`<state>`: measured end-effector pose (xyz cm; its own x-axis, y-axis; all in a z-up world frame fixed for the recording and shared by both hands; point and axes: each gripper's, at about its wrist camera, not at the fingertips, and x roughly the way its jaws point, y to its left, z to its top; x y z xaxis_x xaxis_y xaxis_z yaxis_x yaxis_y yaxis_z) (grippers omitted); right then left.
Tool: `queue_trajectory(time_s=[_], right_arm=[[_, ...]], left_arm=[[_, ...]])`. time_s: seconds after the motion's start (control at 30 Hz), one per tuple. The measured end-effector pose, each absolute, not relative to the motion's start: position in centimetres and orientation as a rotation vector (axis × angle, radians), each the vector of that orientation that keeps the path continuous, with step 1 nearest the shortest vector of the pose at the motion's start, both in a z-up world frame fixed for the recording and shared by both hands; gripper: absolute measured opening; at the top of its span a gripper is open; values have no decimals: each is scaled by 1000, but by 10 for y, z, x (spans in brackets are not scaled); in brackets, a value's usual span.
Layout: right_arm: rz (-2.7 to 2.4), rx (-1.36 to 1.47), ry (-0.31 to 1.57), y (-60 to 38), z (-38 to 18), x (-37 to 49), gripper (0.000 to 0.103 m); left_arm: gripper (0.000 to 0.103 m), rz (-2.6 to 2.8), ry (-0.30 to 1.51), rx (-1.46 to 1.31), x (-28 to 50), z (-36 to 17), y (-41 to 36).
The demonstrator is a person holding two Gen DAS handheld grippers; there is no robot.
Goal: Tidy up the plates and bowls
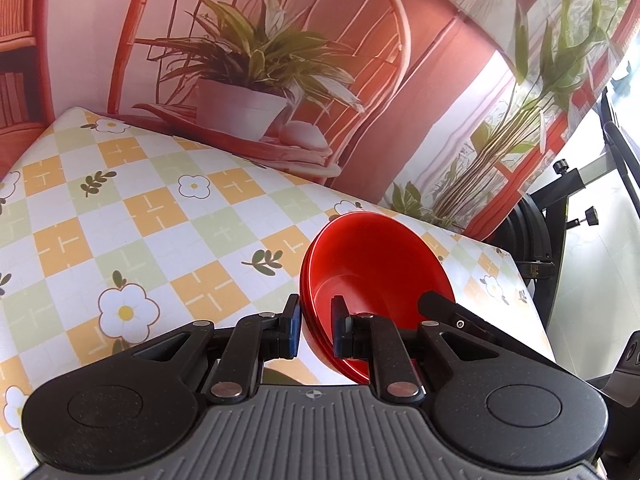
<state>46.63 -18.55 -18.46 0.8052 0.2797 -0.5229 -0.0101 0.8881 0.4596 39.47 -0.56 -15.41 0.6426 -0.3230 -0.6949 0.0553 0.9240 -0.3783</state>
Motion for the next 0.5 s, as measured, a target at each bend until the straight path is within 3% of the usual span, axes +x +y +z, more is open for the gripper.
queue_trajectory(time_s=[0.5], right_arm=[[202, 413, 639, -167, -174, 428, 10]], left_arm=[[16, -201, 847, -350, 347, -146, 8]])
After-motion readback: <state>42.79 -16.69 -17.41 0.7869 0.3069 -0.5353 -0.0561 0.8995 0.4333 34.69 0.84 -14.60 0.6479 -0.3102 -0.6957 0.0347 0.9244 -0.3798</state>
